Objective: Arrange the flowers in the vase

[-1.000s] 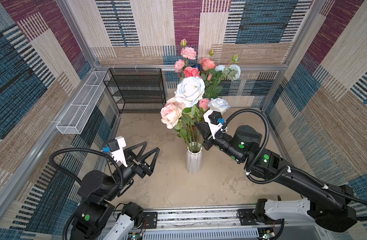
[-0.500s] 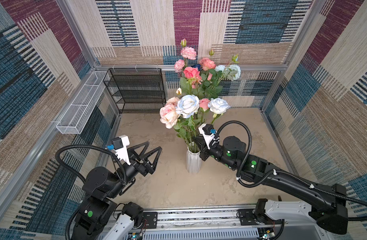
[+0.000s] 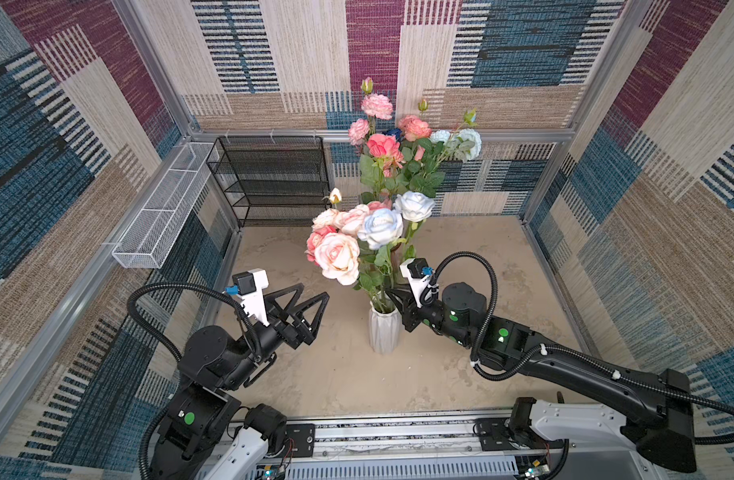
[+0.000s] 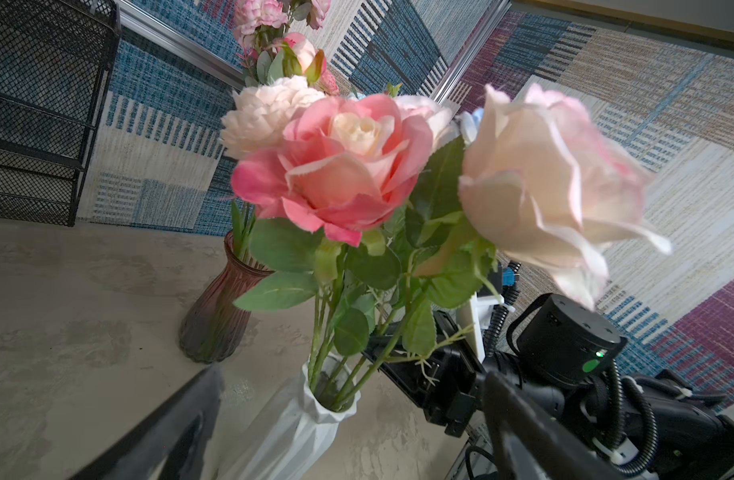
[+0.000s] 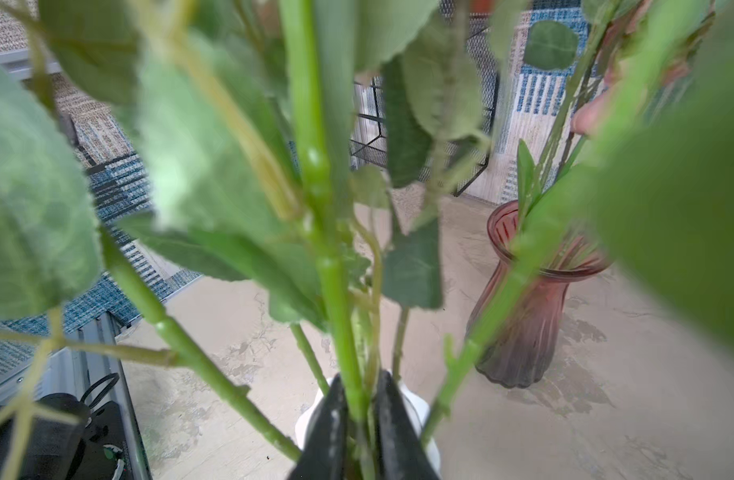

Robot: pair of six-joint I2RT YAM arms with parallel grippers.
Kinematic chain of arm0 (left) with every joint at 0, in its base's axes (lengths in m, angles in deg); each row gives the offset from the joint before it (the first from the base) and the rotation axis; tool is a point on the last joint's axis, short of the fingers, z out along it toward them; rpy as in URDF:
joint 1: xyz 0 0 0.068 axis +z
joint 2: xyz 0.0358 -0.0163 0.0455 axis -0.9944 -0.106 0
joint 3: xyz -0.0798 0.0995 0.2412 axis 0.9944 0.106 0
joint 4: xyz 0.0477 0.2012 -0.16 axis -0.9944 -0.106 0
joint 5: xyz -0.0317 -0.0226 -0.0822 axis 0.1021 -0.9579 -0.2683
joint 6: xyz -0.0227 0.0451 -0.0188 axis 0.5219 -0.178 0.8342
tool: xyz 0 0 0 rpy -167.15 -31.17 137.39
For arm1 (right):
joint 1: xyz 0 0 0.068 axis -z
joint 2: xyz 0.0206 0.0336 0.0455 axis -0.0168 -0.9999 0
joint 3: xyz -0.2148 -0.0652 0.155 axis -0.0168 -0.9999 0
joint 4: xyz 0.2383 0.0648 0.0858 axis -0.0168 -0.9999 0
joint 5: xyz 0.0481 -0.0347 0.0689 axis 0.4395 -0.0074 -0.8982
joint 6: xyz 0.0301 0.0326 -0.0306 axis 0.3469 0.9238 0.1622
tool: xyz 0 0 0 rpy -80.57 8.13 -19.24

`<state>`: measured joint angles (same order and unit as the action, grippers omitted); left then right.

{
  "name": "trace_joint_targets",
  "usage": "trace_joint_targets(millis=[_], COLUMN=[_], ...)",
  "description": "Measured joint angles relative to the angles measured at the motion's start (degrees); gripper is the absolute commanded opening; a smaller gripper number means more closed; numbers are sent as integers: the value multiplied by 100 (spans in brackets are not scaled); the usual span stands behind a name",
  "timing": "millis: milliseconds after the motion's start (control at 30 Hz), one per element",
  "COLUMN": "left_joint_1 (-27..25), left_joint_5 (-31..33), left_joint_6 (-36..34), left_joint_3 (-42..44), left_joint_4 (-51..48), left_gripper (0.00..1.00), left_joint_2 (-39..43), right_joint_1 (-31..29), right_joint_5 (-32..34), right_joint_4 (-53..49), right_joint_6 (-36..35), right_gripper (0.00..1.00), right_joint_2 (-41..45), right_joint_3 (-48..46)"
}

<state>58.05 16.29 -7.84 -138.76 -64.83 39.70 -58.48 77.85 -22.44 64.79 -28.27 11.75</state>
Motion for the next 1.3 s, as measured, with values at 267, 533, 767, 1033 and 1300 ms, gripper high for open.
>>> trace_joint_targets(millis=[267,533,767,1033,1300], left_joint_1=[2,2,0,0,2], left_joint_5=[2,107,334,1005,2846], left_joint_6=[-2,-4,-4,0,409], left_joint_3=[57,48,114,544,1471], left_joint_4=[7,-33,-111,-203,-817], left_gripper=[99,99,99,99,99], left_joint_2=[-37,-74,138,1038,1272], right_joint_1=[0,0,0,0,0], right_joint_5=[-96,-166,-192,153,1425], right_joint_4=[-9,-127,-323,-498,-505], right_joint_6=[46,164,315,686,1456], right_gripper=[54,67,79,91,100], right_joint_2=[57,407,966,2074,2863], right_joint_3=[44,42,-308,-1064,-1923])
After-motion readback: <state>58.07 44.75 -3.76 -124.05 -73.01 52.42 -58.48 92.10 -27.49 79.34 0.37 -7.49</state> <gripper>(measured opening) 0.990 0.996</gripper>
